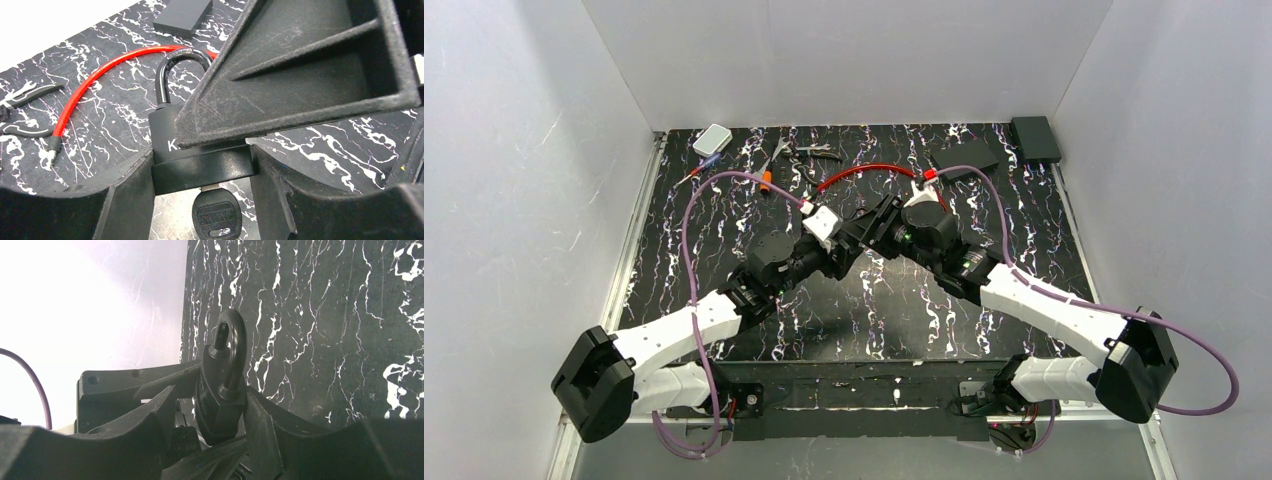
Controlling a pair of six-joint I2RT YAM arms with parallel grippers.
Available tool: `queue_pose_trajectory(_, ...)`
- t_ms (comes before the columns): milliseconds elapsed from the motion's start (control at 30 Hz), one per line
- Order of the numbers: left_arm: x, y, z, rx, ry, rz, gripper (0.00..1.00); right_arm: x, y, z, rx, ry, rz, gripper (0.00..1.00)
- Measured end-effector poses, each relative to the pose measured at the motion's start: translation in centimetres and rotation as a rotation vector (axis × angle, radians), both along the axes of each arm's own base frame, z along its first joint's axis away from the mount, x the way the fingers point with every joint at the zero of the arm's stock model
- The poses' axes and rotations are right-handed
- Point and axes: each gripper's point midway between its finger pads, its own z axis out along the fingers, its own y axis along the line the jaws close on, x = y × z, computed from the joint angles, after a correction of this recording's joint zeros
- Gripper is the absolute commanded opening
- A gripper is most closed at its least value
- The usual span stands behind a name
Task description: Unlock with the key
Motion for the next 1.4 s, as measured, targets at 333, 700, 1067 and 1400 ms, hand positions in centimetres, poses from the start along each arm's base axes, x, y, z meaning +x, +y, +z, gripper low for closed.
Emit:
queue_pose_trajectory(333,0.0,0.1,0.7,-0.017,-0.016,0.003,0.0,0.9,0.1,0.1,0.029,-0.041,-0.033,0.44)
queue_pose_trajectory(700,0.1,0.4,0.7,-0.018,-0.021,0.02,0.0,1.5,0.6,-0.1,0.039,-0.049,-0.038,0.01)
queue_pose_trajectory(1067,-2.1,0.8,3.5,-0.046,-0.149,-0.078,0.98,1.0,-0.5,-1.0,-0.059,-0.117,-0.01,0.01)
queue_pose_trajectory(1400,-6.3,0.2,6.0,-0.183,-0.059,-0.373,0.73,-3.6,-8.4,8.9,-0.089,-0.677,0.008,0.01)
